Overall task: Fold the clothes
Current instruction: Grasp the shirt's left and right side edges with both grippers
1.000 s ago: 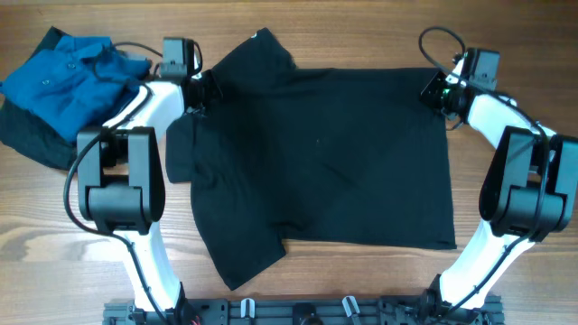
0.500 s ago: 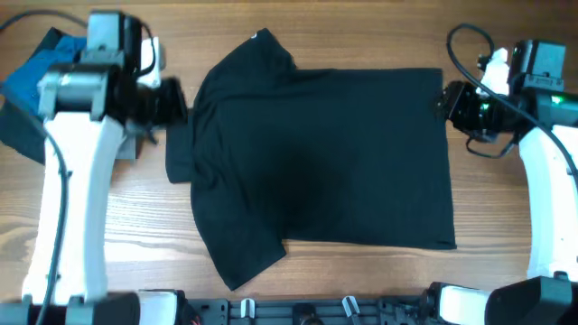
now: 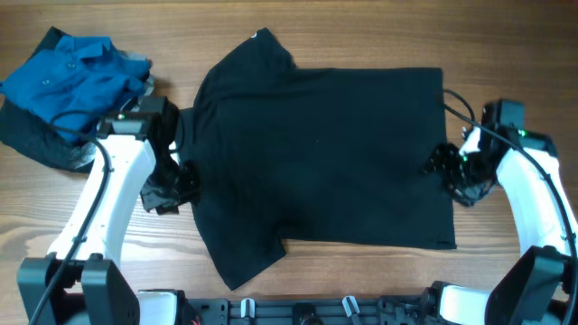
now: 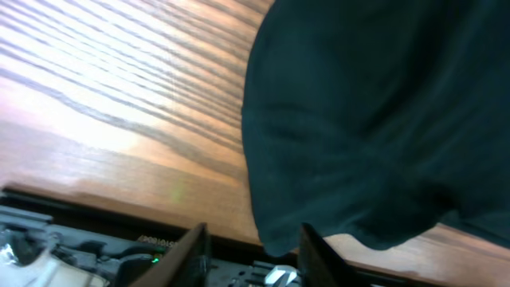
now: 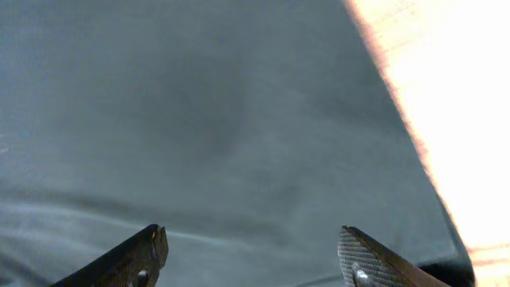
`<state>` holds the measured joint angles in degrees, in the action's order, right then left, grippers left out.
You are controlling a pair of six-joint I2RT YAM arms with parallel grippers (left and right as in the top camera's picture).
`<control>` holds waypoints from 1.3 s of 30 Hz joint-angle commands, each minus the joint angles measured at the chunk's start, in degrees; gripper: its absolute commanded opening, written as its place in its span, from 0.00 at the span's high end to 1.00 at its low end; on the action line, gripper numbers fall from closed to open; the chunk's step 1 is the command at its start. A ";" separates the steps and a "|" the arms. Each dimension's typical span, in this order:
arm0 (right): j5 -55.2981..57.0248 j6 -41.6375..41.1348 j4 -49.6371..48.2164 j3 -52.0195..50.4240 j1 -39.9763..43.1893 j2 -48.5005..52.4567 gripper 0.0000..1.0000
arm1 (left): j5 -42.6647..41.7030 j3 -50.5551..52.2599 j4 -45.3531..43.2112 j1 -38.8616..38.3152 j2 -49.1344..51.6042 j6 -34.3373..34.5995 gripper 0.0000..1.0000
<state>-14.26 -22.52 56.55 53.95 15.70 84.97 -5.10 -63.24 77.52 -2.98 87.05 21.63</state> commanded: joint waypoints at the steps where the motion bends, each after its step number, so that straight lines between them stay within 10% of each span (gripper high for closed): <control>1: 1.03 -2.14 -0.66 -3.91 7.17 0.04 0.26 | -5.35 5.75 -4.28 0.22 -0.37 3.43 0.49; 12: -0.79 8.85 -16.76 -8.33 14.16 0.04 0.22 | 9.62 14.36 -30.25 2.89 -0.02 8.35 0.42; 29: -1.16 8.83 -20.06 -8.33 14.14 0.04 0.21 | -3.82 24.00 -43.15 2.84 0.09 -12.26 0.39; 39: 0.15 7.87 -21.31 -8.33 14.16 2.34 0.21 | -3.85 23.98 -42.82 2.89 0.07 -12.26 0.89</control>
<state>-14.52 -14.87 36.12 45.95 29.80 85.12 -8.27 -39.79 34.59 -0.30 86.89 9.80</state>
